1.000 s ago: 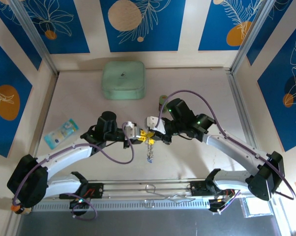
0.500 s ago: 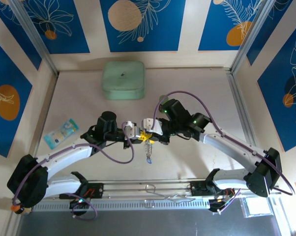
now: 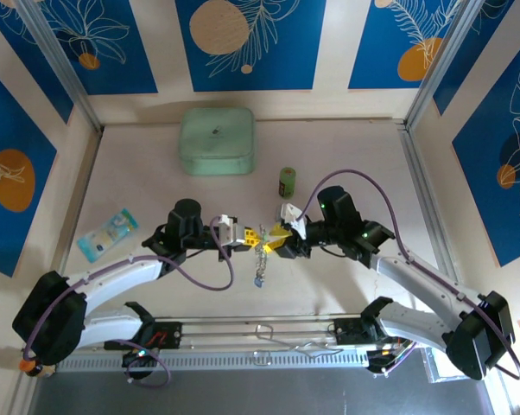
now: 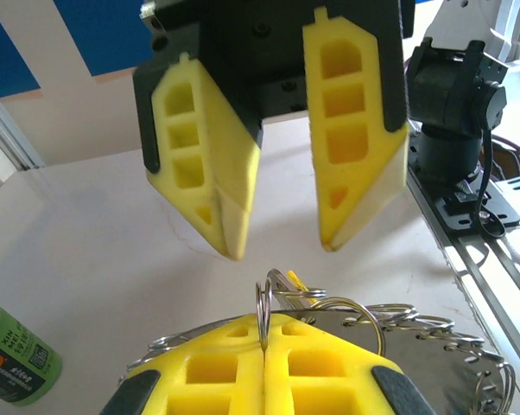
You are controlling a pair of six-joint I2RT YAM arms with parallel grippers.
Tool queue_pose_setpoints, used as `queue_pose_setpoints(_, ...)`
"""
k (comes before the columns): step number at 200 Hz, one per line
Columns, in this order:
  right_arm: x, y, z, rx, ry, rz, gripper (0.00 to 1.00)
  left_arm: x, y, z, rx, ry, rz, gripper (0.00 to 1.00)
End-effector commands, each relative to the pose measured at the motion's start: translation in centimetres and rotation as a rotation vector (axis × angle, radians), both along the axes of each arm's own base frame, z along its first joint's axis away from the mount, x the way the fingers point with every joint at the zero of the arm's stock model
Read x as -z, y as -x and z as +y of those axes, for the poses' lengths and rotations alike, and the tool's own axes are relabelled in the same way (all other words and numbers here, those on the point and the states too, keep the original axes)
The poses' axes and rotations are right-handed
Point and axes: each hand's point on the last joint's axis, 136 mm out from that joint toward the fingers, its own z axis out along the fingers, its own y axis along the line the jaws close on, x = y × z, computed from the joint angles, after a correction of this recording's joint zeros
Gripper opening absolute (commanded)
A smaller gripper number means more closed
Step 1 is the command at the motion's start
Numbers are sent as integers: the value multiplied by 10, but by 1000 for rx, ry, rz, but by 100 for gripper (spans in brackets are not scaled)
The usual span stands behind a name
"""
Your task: Put the keys on the keyring
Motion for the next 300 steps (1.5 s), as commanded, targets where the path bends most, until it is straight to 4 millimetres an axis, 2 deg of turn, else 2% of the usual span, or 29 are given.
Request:
queue_pose_setpoints(1, -8, 3, 5, -24, -56, 31, 38, -15, 5, -5, 41, 59, -34, 0)
queue_pose_setpoints(27, -4, 2, 7, -32, -45, 38, 37, -15, 7, -5, 51, 65, -34, 0)
queue_pose_setpoints(49, -4, 4, 7, -53, -44, 49, 26, -16, 7, -5, 52, 68, -38, 0)
queue_pose_setpoints(79, -5, 6, 3, -63, -37, 65, 18, -16, 7, -4, 51, 71, -40, 0)
queue_pose_setpoints(110, -9, 6, -1, -63, -37, 57, 0, -19, 9, -3, 51, 79, -42, 0)
queue_pose_setpoints(153, -11, 5, -6, -59, -23, 48, 0, -23, 11, -2, 52, 99, -48, 0)
queue_pose_setpoints(217, 17, 8, 0, -65, 55, 74, 0, -28, 14, -2, 70, 137, -52, 0)
queue_pose_setpoints(244, 6, 7, -1, -47, 23, 46, 0, -28, 14, -2, 67, 133, -55, 0)
queue_pose_setpoints(252, -1, 5, -3, -30, 1, 20, 7, -27, 14, -2, 67, 132, -56, 0)
queue_pose_setpoints(265, -12, 4, -5, -13, -36, -22, 27, -27, 14, -3, 68, 131, -58, 0)
queue_pose_setpoints(271, -17, 5, -6, -13, -52, -39, 33, -26, 13, -3, 68, 129, -54, 0)
queue_pose_setpoints(300, -28, 8, 1, -48, -86, -40, 39, -26, 14, -4, 78, 130, -50, 0)
